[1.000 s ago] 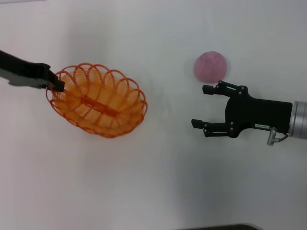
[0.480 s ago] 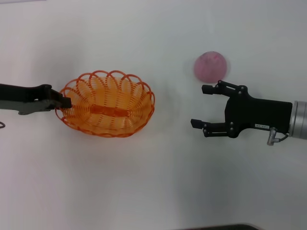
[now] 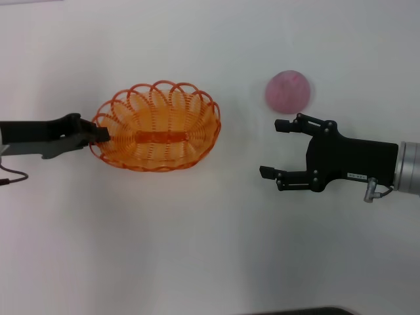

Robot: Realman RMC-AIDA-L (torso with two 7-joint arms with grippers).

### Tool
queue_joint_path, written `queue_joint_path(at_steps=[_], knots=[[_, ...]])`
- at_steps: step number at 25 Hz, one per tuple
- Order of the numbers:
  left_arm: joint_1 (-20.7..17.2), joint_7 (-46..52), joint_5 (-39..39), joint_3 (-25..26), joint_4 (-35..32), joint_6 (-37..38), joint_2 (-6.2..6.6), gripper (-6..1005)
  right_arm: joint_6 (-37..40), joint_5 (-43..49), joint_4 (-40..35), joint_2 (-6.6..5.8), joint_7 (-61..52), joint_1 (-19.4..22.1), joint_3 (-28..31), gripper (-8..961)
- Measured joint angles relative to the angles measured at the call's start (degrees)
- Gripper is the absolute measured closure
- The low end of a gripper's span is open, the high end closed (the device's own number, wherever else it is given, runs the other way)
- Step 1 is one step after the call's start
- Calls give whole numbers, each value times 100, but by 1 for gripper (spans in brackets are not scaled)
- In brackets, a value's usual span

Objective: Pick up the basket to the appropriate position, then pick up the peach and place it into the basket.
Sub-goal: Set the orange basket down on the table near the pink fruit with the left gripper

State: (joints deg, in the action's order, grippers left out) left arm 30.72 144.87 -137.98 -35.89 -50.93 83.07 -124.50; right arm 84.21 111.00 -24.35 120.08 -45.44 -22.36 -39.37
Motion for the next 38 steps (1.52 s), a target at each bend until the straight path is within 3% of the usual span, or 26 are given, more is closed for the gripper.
queue_joint_path(at_steps=[14,38], knots=[[-96,269,276,-1047,141,-760,6,930,8,0,1,-10,0,-26,0,7],[-141,461,274,-1053,-36,-1012,14,926,-59,0,6,9,0,-142,0,7]])
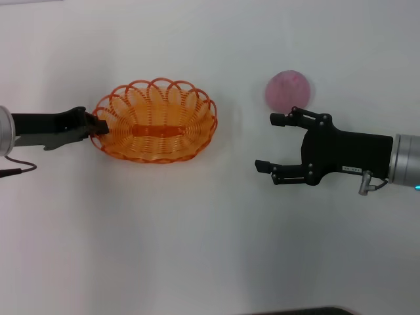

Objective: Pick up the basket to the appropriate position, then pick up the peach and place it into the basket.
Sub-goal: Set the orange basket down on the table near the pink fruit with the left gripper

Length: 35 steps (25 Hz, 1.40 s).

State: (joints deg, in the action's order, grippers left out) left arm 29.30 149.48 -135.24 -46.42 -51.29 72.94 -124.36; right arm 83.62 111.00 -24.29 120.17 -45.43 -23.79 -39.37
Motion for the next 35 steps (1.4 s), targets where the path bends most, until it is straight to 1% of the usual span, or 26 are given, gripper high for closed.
queue_joint_path(at_steps=[11,17,22,27,35], knots=[[-17,19,67,28,36,-27,1,922,-96,0,73,-9,0,-93,0,7],[-55,13,162,0,49,28,8,862,-142,0,73,-11,-1,-101,-20,7],[-110,-160,241,-4,90,125,17,680,-146,0,74,-11,-1,-101,-11,8],[-214,-335,450,13,92,121,26,430,-142,0,73,-11,0,-120,-16,8],[-236,-467,454,24,88,74,41,247,-132,0,77,-4,-1,-167,-24,7]])
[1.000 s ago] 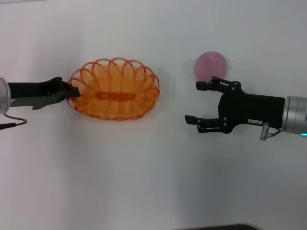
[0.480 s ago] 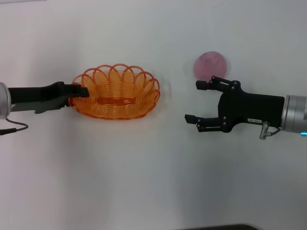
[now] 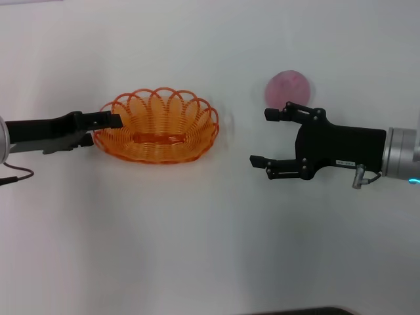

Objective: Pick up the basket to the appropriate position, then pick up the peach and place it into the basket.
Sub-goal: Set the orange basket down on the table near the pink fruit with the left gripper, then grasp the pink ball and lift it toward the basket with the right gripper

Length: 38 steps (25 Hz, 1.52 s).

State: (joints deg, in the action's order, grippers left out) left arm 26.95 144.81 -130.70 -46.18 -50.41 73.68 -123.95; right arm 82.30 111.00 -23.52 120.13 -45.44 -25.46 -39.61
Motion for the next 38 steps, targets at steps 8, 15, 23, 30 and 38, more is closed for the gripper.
queue_joint_path(at_steps=[8,15,23,30,38], knots=[[47,-1026,83,299,-34,-73,107,91,-11,0,59,-13,0,-29,22,7],[-49,-3426,797,635,-39,143,148,93,-13,0,60,-16,0,-36,24,8],[10,-4290,831,574,77,301,294,95,-13,0,58,-16,0,-38,24,8],[-198,-5352,856,686,62,1255,333,96,-7,-1,57,-17,0,-53,25,7],[-789,-6100,728,938,-277,2236,320,97,-9,-61,57,-16,0,-51,25,8]])
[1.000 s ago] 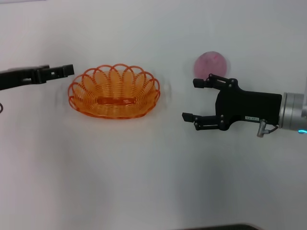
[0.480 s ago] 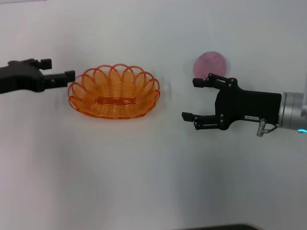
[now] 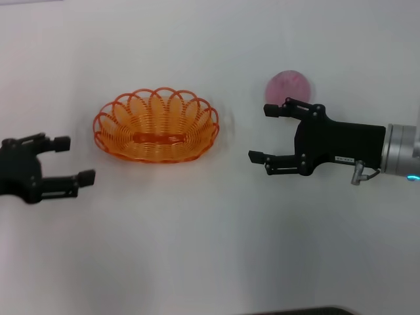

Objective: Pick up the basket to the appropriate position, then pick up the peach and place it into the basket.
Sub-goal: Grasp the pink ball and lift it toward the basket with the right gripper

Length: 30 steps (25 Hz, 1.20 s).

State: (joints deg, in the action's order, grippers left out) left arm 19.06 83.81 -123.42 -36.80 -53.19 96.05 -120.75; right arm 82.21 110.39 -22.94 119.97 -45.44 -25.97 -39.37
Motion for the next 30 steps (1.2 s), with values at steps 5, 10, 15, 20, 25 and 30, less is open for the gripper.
queue_joint_path(at_steps=[5,10,15,20,25,30], knots=[[-200,-460,-153,320,-88,395,-23,96,-3,-9,0,2,0,13,-1,8],[-379,-967,-265,359,-13,453,-107,96,7,-10,0,10,0,25,-1,7],[-593,-1785,-284,364,301,266,-231,97,27,-10,0,9,0,36,-1,7],[-718,-2200,-287,368,583,-62,-293,98,33,-10,0,9,0,29,-5,8],[-705,-2218,-287,349,573,-9,-289,99,37,-10,1,9,0,22,-6,8],[-678,-2205,-287,330,561,5,-281,99,44,-9,15,8,-5,40,-6,7]])
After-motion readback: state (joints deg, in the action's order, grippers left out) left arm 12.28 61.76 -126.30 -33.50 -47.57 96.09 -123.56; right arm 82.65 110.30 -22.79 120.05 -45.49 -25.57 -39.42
